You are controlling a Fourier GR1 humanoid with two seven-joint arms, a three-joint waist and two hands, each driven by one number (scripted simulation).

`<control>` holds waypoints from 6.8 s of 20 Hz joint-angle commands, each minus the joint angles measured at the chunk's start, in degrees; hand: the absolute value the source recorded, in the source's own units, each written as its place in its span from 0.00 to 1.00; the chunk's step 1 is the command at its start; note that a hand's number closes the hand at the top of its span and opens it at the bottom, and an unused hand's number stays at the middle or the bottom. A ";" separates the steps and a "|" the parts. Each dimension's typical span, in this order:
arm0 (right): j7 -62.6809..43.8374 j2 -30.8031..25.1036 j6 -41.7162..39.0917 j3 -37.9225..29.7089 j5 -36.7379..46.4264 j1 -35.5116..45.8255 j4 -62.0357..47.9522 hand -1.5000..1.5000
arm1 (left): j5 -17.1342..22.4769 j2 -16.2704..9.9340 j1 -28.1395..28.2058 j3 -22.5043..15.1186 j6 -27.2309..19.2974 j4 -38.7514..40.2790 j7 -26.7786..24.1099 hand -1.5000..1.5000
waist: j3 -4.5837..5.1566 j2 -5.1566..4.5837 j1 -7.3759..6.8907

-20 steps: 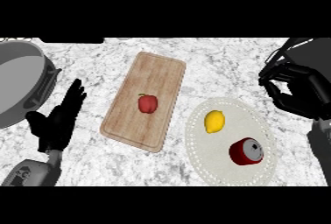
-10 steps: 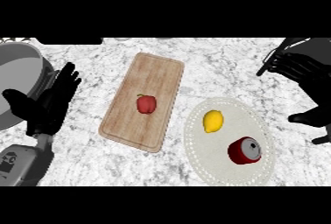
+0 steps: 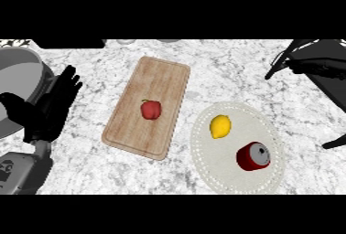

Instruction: Pick the can from the placemat and place it in the tiered shelf

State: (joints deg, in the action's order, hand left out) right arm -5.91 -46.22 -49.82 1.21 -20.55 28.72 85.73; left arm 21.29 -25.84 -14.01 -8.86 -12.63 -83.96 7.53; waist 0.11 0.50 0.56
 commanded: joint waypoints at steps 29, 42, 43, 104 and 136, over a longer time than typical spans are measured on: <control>-15.17 11.98 3.30 21.51 55.46 -13.92 30.18 0.00 | -7.67 6.26 0.65 3.95 2.64 -4.11 4.11 0.50 | -0.11 -0.47 -0.61; -2.52 14.64 8.25 19.71 67.74 -18.96 22.41 0.00 | -7.21 7.02 -1.66 10.87 10.45 1.69 2.23 0.50 | -0.10 -0.53 -0.58; -2.89 16.21 9.06 20.52 68.99 -19.84 23.16 0.00 | -8.42 8.01 -0.74 10.59 8.56 -0.93 2.92 0.50 | -0.11 -0.49 -0.60; -40.40 45.59 23.46 6.57 72.01 -10.47 54.56 1.00 | -13.64 11.67 0.56 14.25 12.65 -3.99 5.57 0.50 | -0.07 -0.44 -0.73; -6.49 14.03 24.66 -46.57 45.16 -4.76 5.00 1.00 | -15.99 14.79 -1.90 13.97 10.89 -2.97 7.01 0.50 | -0.15 -0.67 -0.65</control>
State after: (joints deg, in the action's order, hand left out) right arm -15.60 -30.36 -26.82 -43.80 23.18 26.17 97.61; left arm 6.14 -12.14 -14.83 5.65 -0.35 -87.19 13.86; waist 1.28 0.36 -0.37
